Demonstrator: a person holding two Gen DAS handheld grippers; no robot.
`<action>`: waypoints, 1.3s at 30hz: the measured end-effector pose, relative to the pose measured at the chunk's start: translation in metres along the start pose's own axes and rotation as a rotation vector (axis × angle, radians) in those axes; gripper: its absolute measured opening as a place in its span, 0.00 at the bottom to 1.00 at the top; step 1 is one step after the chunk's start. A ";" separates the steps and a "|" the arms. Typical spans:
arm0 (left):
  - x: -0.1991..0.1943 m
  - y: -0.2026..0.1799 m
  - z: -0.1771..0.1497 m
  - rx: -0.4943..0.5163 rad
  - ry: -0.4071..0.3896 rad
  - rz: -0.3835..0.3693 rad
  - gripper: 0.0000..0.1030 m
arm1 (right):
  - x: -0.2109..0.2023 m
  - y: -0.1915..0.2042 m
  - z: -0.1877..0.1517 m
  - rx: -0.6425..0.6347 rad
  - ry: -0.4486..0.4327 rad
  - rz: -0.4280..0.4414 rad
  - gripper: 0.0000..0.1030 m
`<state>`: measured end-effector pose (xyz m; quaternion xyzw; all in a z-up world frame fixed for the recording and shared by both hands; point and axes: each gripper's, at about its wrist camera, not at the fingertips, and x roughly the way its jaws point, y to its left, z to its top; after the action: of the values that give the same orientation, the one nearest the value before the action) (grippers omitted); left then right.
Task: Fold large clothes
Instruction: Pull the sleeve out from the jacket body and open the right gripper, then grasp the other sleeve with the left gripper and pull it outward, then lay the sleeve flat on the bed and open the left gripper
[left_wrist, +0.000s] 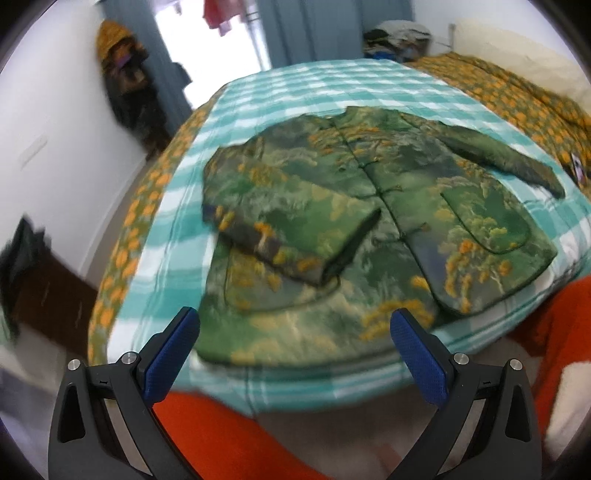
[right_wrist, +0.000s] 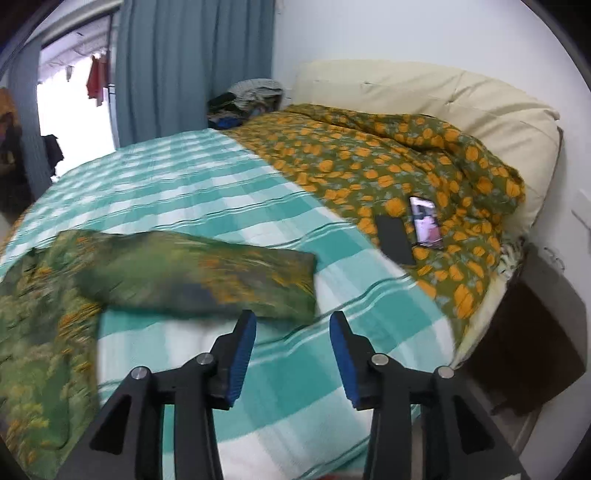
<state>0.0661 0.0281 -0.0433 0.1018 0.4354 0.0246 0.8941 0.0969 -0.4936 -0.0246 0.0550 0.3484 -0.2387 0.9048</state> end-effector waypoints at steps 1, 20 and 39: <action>0.010 -0.002 0.007 0.040 -0.006 -0.018 1.00 | -0.007 0.009 -0.006 -0.003 -0.003 0.035 0.41; 0.135 0.051 0.058 -0.090 0.117 -0.180 0.12 | -0.108 0.181 -0.142 -0.333 0.014 0.495 0.52; 0.070 0.359 -0.054 -0.807 0.073 0.347 0.34 | -0.100 0.192 -0.148 -0.343 0.035 0.480 0.52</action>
<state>0.0831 0.3972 -0.0573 -0.1849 0.3986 0.3460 0.8290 0.0335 -0.2456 -0.0835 -0.0136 0.3763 0.0453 0.9253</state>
